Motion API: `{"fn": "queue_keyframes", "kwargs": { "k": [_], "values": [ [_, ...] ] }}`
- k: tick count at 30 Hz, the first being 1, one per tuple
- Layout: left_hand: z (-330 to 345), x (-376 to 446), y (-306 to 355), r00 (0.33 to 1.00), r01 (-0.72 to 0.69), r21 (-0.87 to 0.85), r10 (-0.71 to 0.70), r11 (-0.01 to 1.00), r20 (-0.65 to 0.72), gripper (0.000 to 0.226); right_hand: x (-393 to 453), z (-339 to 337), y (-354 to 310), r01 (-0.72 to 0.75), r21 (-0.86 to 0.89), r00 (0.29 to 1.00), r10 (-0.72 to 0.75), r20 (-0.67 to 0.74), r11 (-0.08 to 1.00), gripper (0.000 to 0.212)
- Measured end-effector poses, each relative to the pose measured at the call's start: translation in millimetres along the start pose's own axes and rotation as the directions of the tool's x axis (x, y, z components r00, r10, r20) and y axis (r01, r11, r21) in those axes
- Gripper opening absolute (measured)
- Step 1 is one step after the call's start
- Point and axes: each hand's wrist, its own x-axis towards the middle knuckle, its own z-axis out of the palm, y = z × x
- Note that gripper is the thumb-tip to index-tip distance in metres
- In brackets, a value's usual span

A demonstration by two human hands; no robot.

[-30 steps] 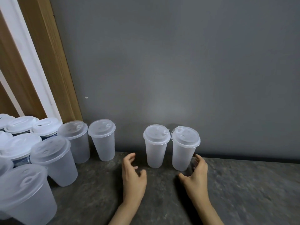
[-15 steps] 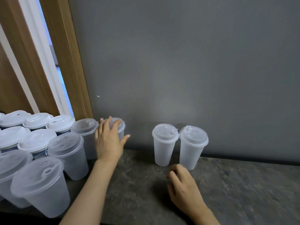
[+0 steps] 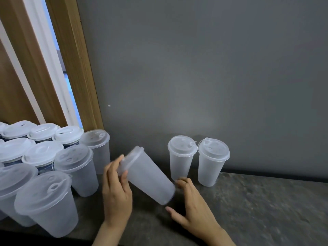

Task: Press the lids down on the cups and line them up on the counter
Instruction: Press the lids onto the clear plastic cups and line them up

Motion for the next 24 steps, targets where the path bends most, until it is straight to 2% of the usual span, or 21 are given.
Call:
{"fn": "queue_keyframes", "kwargs": {
  "k": [2, 4, 6, 9, 12, 15, 18, 24],
  "values": [
    [6, -22, 6, 0.998, 0.057, -0.059, -0.056, 0.997, 0.021, 0.029, 0, 3, -2, -0.044, 0.088, 0.997, 0.038, 0.073, 0.995, 0.086],
    [12, -32, 9, 0.983, 0.171, -0.119, -0.162, 0.978, 0.081, 0.026, -2, 2, -2, -0.11, 0.191, 0.993, 0.1, 0.063, 0.975, 0.081],
    [16, -33, 8, 0.967, 0.226, -0.151, -0.202, 0.962, 0.156, 0.03, -5, 0, -1, -0.123, 0.255, 0.992, 0.129, -0.004, 0.959, 0.075],
    [16, -31, 0, 0.966, 0.193, -0.168, -0.156, 0.967, 0.207, 0.034, -5, 2, 2, -0.04, 0.256, 0.989, 0.074, -0.125, 0.966, 0.074],
    [14, -30, -1, 0.96, 0.18, -0.196, -0.13, 0.964, 0.247, 0.04, -3, 2, 5, -0.024, 0.259, 0.977, 0.078, -0.197, 0.965, 0.079],
    [15, -30, -2, 0.97, 0.11, -0.159, -0.071, 0.981, 0.234, 0.049, -2, 1, 10, -0.056, 0.286, 0.991, 0.087, -0.097, 0.957, 0.087],
    [17, -31, -3, 0.96, 0.113, -0.145, -0.071, 0.983, 0.273, 0.063, -3, 6, 13, -0.054, 0.267, 0.998, 0.056, 0.003, 0.962, 0.094],
    [14, -35, -2, 0.919, 0.199, -0.217, -0.106, 0.956, 0.38, 0.057, -2, 5, 12, -0.076, 0.264, 0.995, 0.092, -0.046, 0.962, 0.093]
  ]
}}
